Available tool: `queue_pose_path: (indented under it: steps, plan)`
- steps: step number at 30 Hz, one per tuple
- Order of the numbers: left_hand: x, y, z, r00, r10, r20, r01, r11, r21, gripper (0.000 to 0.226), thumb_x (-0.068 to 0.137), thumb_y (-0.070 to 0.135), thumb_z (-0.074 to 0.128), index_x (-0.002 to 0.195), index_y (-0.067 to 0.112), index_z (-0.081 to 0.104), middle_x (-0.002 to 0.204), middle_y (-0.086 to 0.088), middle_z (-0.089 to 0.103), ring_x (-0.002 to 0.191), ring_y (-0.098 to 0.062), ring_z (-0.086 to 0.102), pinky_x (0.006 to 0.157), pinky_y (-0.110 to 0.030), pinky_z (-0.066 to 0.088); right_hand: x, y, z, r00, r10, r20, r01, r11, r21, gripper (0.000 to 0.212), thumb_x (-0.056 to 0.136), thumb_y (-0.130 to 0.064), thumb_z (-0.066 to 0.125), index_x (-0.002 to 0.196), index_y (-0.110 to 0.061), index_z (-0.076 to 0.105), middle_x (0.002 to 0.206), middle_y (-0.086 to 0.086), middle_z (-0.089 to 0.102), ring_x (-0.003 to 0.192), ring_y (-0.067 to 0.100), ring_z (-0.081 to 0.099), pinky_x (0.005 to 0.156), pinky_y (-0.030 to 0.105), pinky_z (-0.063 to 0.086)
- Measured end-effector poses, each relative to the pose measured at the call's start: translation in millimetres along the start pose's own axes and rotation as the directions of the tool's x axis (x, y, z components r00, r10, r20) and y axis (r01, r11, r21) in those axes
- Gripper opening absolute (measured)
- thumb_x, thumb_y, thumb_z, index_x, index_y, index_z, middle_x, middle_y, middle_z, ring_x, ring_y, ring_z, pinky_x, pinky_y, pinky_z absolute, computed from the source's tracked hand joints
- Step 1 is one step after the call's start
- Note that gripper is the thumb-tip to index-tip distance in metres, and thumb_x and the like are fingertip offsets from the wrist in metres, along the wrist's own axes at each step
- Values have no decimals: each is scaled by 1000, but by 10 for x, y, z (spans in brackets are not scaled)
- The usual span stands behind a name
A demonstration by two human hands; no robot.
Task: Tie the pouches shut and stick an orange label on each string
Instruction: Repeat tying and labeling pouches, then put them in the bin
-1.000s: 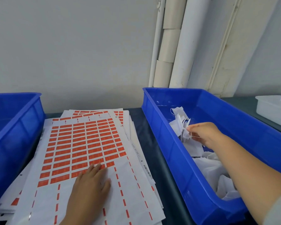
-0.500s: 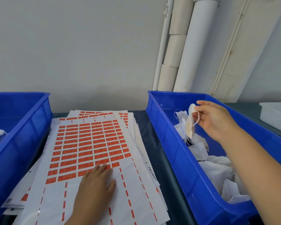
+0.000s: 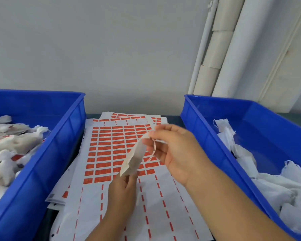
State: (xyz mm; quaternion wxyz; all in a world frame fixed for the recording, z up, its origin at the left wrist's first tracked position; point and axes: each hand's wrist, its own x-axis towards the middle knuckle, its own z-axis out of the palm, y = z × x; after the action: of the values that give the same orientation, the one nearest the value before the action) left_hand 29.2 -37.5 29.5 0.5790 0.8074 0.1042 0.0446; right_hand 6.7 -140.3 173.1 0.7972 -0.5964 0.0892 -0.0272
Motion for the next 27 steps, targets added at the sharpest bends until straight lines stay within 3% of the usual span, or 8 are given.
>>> queue_pose_path:
  steps: [2,5,7,11,13,19,24,27]
  plan:
    - [7,8,-35,993,-31,-115,14,989,-148,9,94,28,48,93,27,57,93,11,58,80,-9,52,78,-26,46,69,224,6,997,69,-27,-69,998,12,13,84,-4,69,92,-14,67,84,4,75,73,20,74,65,29,59]
    - [47,52,-95,959,-24,-283,-58,960,-275,21,96,35,40,83,30,56,79,18,58,75,-9,60,54,-7,39,195,502,-53,988,110,-109,-112,994,-15,15,84,-12,72,97,-18,68,93,2,75,81,19,73,76,34,60]
    - [77,72,-122,949,-25,-313,-79,945,-317,20,94,40,41,85,30,56,76,20,60,80,10,58,43,-1,37,264,645,-90,981,132,-143,-135,991,-17,14,83,-17,73,96,-21,69,96,0,75,85,19,73,81,37,59]
    - [41,78,-62,989,142,-47,-148,974,-173,4,82,40,62,83,41,58,80,34,59,82,9,57,50,-3,39,336,864,-121,974,154,-168,-160,987,-22,10,83,-16,73,91,-21,73,98,1,74,91,22,71,84,38,58]
    - [22,67,-19,984,171,54,-166,982,-93,21,78,35,70,89,46,56,84,35,56,80,2,58,57,-4,41,351,948,-129,972,149,-181,-158,987,-34,10,82,-12,73,84,-21,74,98,3,73,95,25,68,85,39,57]
    - [92,9,-40,985,173,-7,-173,985,-11,30,84,26,64,114,32,65,93,23,63,80,2,60,69,-6,44,372,1098,-157,986,57,-158,-85,981,-176,20,79,-11,76,68,-28,76,79,-10,74,85,16,70,79,29,57]
    - [90,-37,-33,936,348,47,-344,882,322,32,93,31,48,123,35,57,110,19,63,87,2,55,86,-12,43,392,1129,-256,986,-112,-126,78,965,-249,21,80,-11,74,81,-32,72,81,-15,74,81,0,69,63,7,50]
    - [83,-78,-15,905,425,9,-390,821,417,31,90,32,54,120,36,60,114,17,64,83,3,49,81,-5,32,372,1171,-310,974,-213,-79,170,914,-369,30,85,-14,71,84,-44,67,83,-21,72,85,-9,63,64,0,45]
